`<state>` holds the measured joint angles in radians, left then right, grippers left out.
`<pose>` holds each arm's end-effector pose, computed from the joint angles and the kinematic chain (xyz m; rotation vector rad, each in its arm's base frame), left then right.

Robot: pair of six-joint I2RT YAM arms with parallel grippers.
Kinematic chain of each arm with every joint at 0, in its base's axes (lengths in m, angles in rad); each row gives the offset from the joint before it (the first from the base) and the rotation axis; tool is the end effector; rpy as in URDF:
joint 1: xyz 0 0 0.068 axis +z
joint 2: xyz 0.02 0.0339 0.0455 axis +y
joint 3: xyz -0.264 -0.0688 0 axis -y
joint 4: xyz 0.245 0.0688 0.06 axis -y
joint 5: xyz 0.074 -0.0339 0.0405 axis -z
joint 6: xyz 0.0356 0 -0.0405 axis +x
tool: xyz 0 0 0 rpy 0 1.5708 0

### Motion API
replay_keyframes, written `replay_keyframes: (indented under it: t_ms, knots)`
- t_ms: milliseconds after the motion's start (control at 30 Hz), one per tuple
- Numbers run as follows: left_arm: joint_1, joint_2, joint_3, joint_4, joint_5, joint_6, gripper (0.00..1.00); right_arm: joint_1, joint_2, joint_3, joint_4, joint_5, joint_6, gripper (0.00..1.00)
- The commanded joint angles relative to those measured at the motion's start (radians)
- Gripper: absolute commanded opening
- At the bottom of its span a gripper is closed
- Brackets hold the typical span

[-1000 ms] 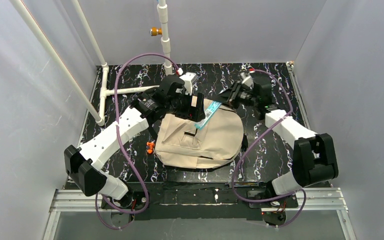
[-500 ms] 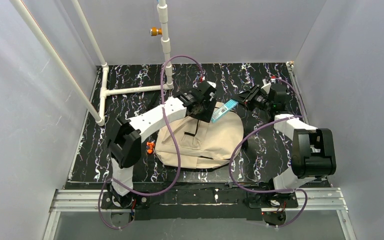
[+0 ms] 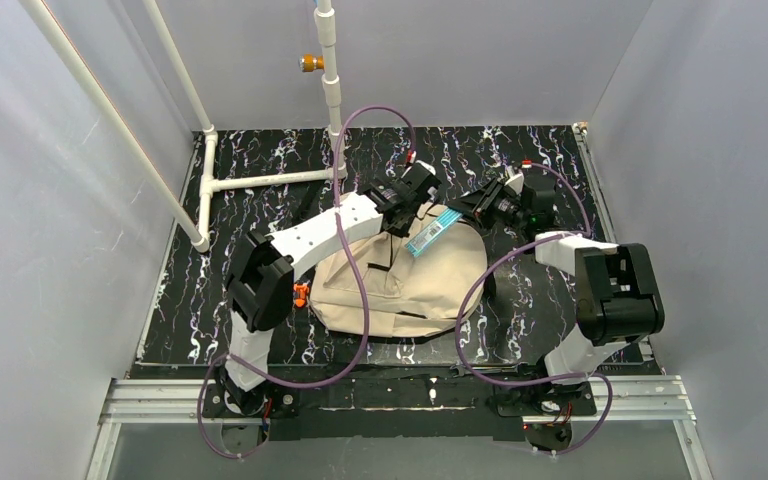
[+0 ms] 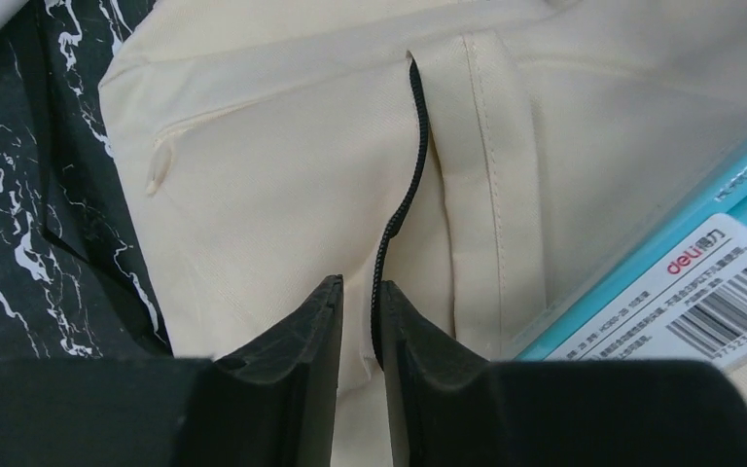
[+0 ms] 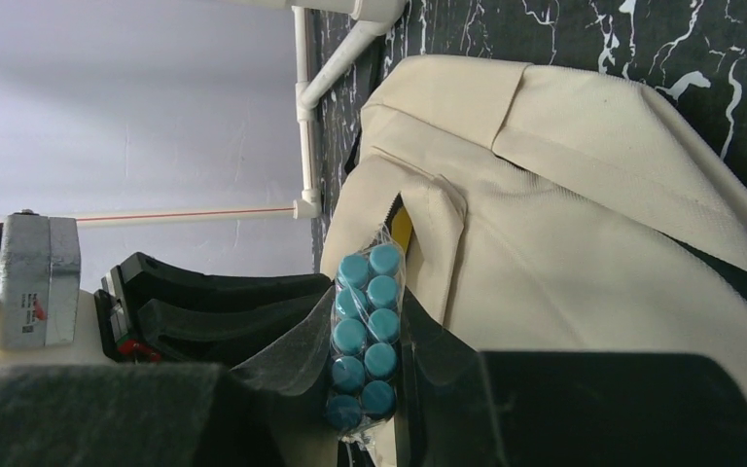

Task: Pack the student bag
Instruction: Place the stationery in the student bag.

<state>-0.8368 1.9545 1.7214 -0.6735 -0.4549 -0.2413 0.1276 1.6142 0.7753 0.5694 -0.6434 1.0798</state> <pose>0.3039 -0.3135 0.2766 0.5100 2.3013 0.0508 0.3331 0.0643 0.2078 0.4596 1.9841 1.3948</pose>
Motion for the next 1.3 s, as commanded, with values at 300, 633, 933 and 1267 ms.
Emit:
replay_keyframes:
  t_ms: [300,633,933,1267]
  knots:
    - [0.001,0.099,0.177,-0.144,0.065,0.069,0.39,0.024,0.087,0.025,0.177,-0.005,0.073,0.09]
    - [-0.002,0.06,0.157,-0.138,0.035,0.037,0.0,0.052,0.099,0.031,0.199,0.007,0.098,0.09]
    - [-0.001,-0.141,-0.082,0.167,0.059,-0.003,0.0,0.16,0.213,0.065,0.458,0.035,0.306,0.09]
    - [0.001,-0.149,-0.093,0.222,0.056,-0.007,0.0,0.245,0.227,0.054,0.453,0.008,0.208,0.09]
